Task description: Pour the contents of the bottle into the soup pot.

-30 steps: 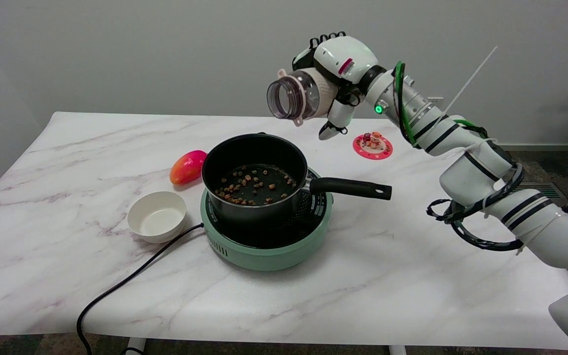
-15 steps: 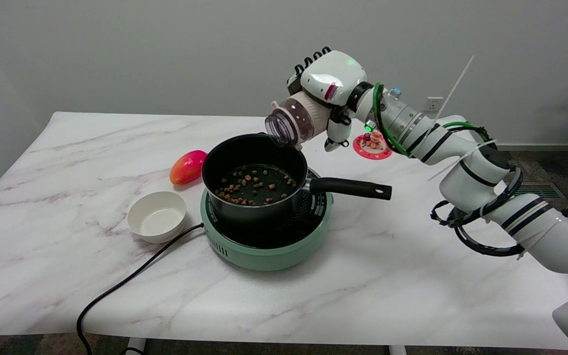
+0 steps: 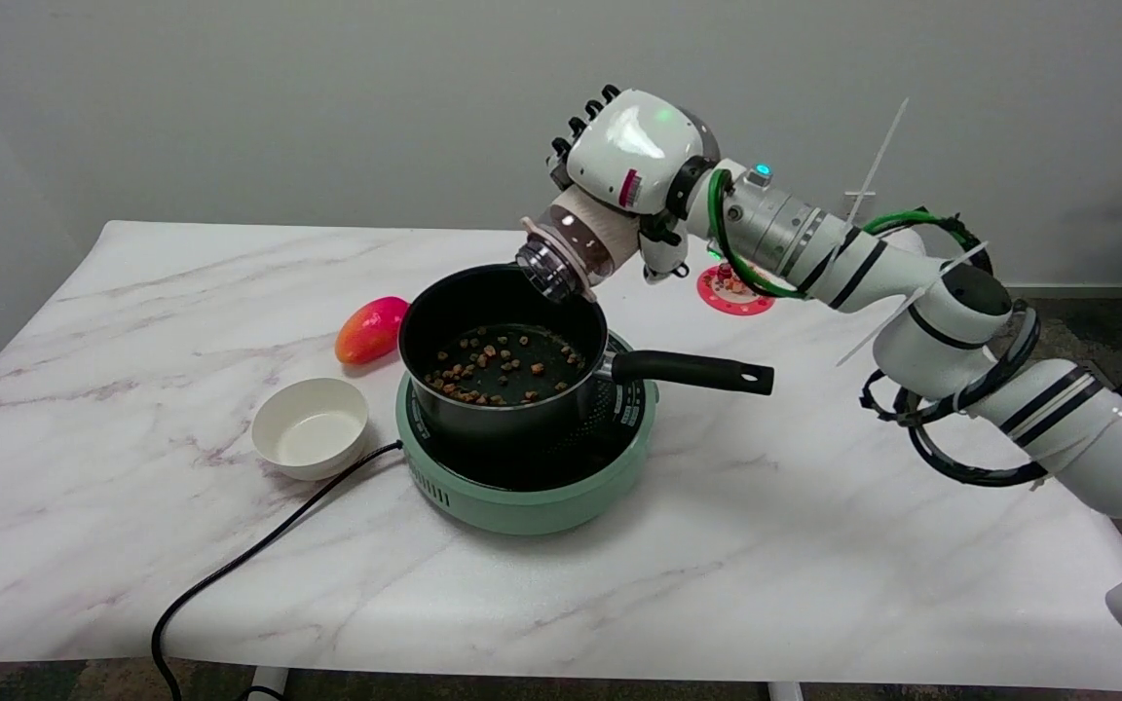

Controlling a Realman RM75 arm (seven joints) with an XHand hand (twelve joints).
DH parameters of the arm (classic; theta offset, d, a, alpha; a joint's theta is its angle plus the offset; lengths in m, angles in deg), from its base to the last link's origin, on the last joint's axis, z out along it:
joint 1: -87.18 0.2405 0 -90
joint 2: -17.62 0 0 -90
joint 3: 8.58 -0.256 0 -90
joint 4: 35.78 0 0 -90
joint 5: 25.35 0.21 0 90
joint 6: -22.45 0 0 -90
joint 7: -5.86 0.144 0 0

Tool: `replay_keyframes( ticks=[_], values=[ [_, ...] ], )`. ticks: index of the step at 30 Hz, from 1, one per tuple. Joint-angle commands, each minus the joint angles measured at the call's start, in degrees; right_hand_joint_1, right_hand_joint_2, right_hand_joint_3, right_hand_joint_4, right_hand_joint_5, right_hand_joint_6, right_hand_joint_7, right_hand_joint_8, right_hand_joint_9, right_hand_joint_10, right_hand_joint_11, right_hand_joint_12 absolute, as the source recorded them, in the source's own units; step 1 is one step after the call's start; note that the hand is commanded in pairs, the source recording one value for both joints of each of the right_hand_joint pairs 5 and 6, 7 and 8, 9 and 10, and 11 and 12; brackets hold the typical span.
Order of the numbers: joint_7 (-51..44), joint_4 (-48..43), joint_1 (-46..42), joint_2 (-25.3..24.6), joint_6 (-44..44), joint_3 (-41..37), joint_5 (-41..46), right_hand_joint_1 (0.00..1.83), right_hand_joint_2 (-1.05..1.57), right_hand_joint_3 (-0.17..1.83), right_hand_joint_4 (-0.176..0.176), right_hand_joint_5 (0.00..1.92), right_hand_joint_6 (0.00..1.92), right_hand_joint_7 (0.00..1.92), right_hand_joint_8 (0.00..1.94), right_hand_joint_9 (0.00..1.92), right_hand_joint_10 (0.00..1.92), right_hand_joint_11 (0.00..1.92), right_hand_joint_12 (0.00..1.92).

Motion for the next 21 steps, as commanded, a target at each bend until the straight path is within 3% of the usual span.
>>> replay_keyframes(
  ticks=[1, 8, 21],
  values=[
    [-0.3, -3.1, 7.9, 6.2, -0.9, 7.4, -3.6, 1.47, 0.98, 0.50, 0.000, 1.92, 1.92, 1.89, 1.89, 1.26, 1.26, 1.23, 1.23],
    [0.2, -2.3, 12.0, 8.7, -0.5, 12.8, -3.6, 1.47, 0.98, 0.51, 0.000, 1.92, 1.92, 1.90, 1.90, 1.25, 1.25, 1.23, 1.23],
    [1.2, -0.2, 13.4, 10.0, -0.4, 14.6, -4.6, 1.47, 0.98, 0.51, 0.000, 1.92, 1.92, 1.90, 1.90, 1.25, 1.25, 1.23, 1.23]
  ],
)
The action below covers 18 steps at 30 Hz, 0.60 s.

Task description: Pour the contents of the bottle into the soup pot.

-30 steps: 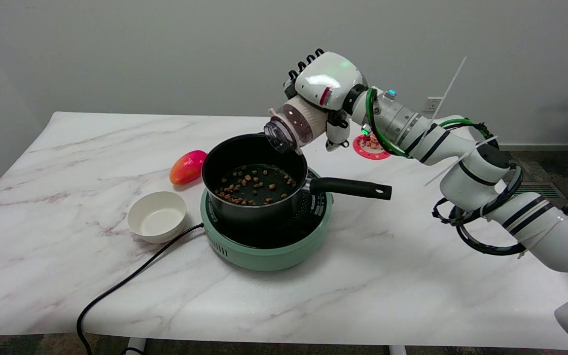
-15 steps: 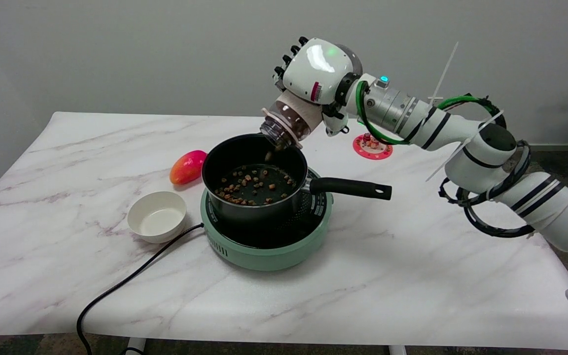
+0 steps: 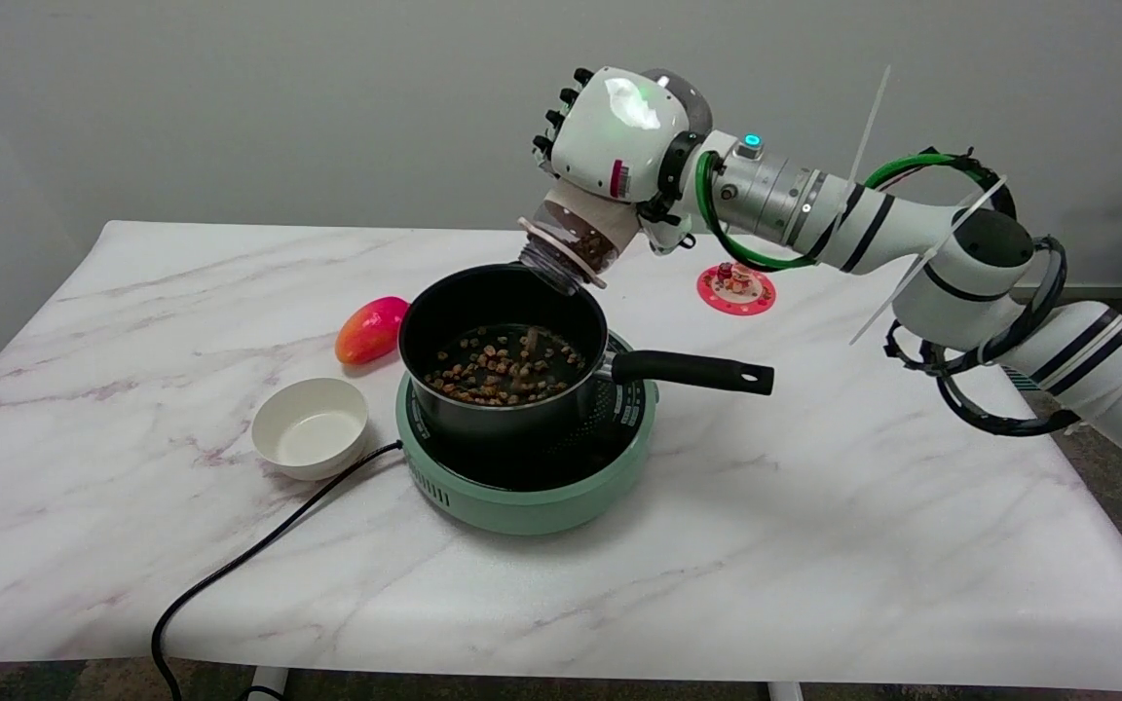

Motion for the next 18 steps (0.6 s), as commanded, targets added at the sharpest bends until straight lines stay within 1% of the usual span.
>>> replay_keyframes(
  ticks=[1, 7, 13, 18],
  values=[
    [0.9, 1.8, 4.7, 3.1, 0.2, 5.3, -2.2, 1.47, 0.98, 0.51, 0.000, 1.92, 1.92, 1.90, 1.90, 1.25, 1.25, 1.23, 1.23],
    [0.9, 3.2, 9.3, 3.4, 0.0, 9.6, -3.0, 1.46, 0.98, 0.52, 0.000, 1.92, 1.92, 1.89, 1.89, 1.25, 1.25, 1.22, 1.22],
    [0.5, 1.8, 11.3, 3.5, -1.2, 9.9, -3.2, 1.47, 0.97, 0.52, 0.000, 1.92, 1.92, 1.89, 1.89, 1.25, 1.25, 1.22, 1.22],
    [0.8, 1.9, 14.5, 3.5, -1.2, 13.2, -3.2, 1.47, 0.97, 0.53, 0.000, 1.92, 1.92, 1.90, 1.90, 1.25, 1.25, 1.22, 1.22]
  ],
)
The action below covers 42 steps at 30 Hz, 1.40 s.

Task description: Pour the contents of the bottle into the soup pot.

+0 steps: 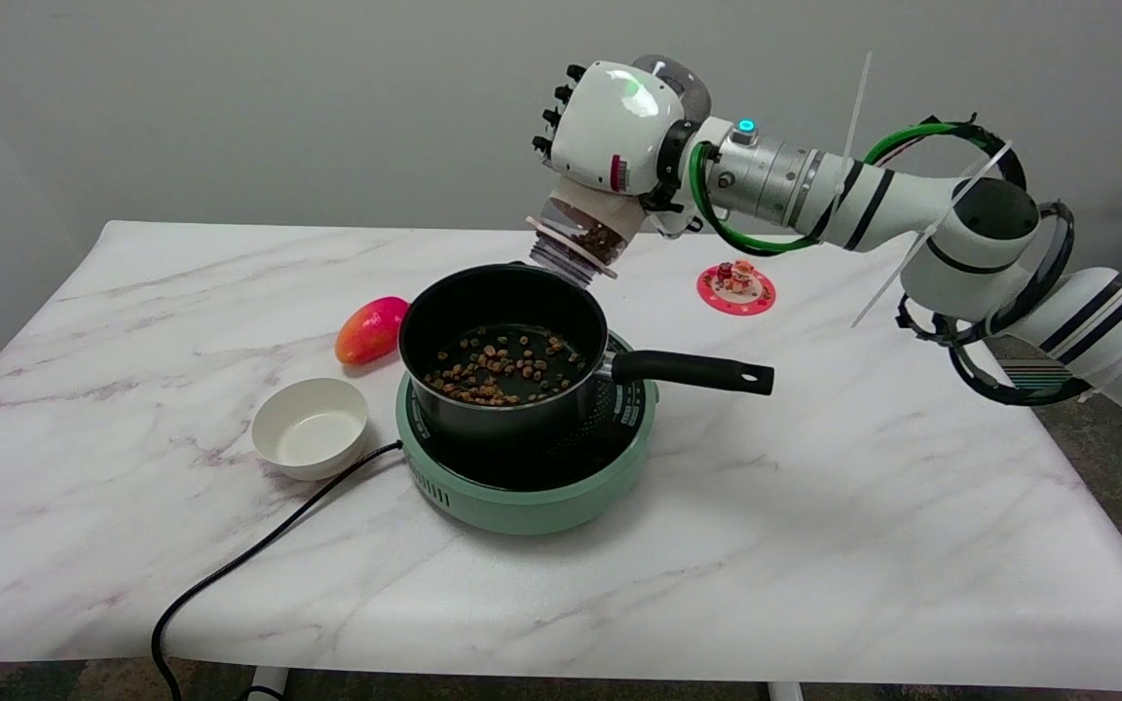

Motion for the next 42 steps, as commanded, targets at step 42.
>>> replay_keyframes(
  ticks=[42],
  values=[
    [1.9, -0.2, 16.1, -0.7, 0.4, 12.2, -9.5, 1.46, 1.00, 0.55, 0.000, 1.92, 1.92, 1.92, 1.92, 1.25, 1.25, 1.22, 1.22]
  ],
)
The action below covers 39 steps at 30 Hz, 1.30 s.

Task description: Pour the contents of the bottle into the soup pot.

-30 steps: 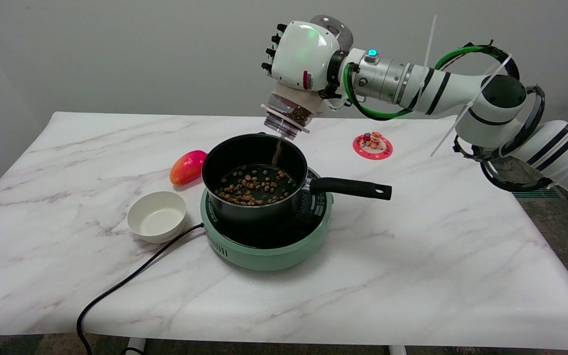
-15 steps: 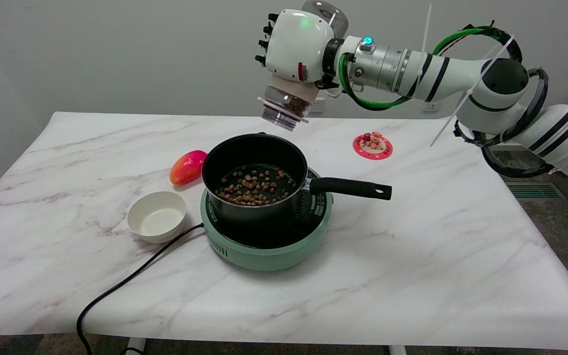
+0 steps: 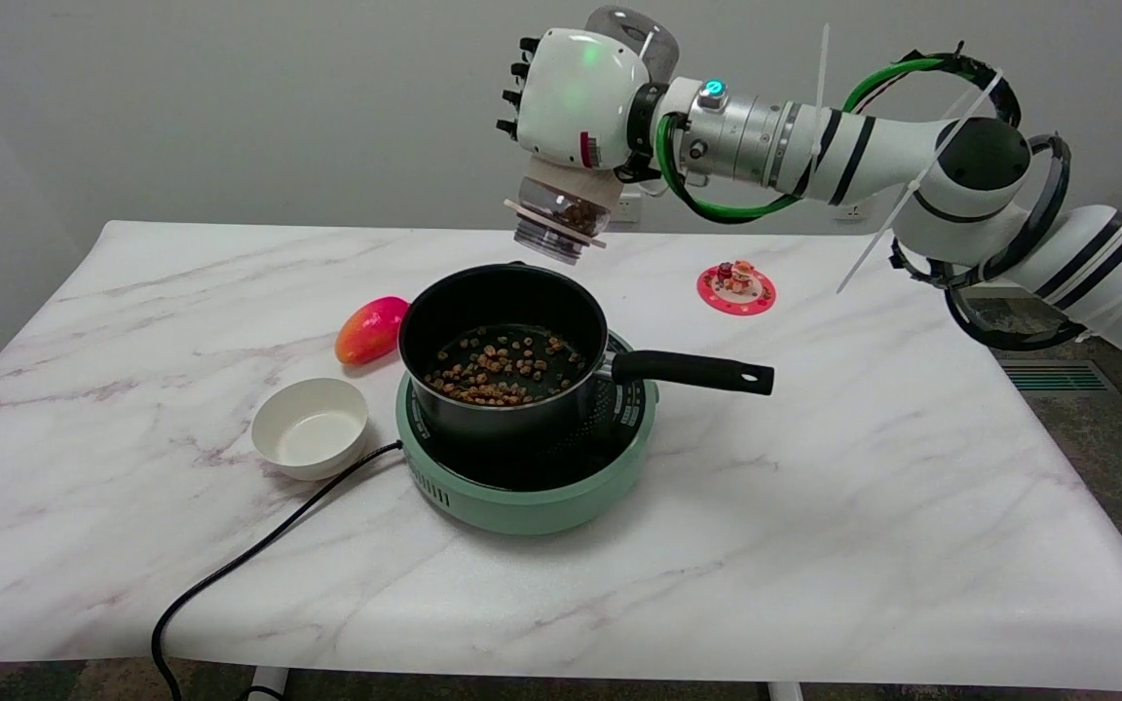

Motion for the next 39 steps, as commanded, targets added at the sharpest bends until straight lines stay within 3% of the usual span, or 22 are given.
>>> replay_keyframes(
  ticks=[1, 39],
  values=[
    [1.4, -0.4, 3.5, -1.4, 0.6, 1.2, -5.5, 1.46, 1.00, 0.55, 0.000, 1.92, 1.92, 1.92, 1.92, 1.25, 1.25, 1.22, 1.22],
    [6.6, -2.3, -0.6, -0.6, 4.5, 0.7, -8.2, 1.45, 1.02, 0.55, 0.000, 1.92, 1.92, 1.92, 1.92, 1.26, 1.26, 1.23, 1.23]
  ],
)
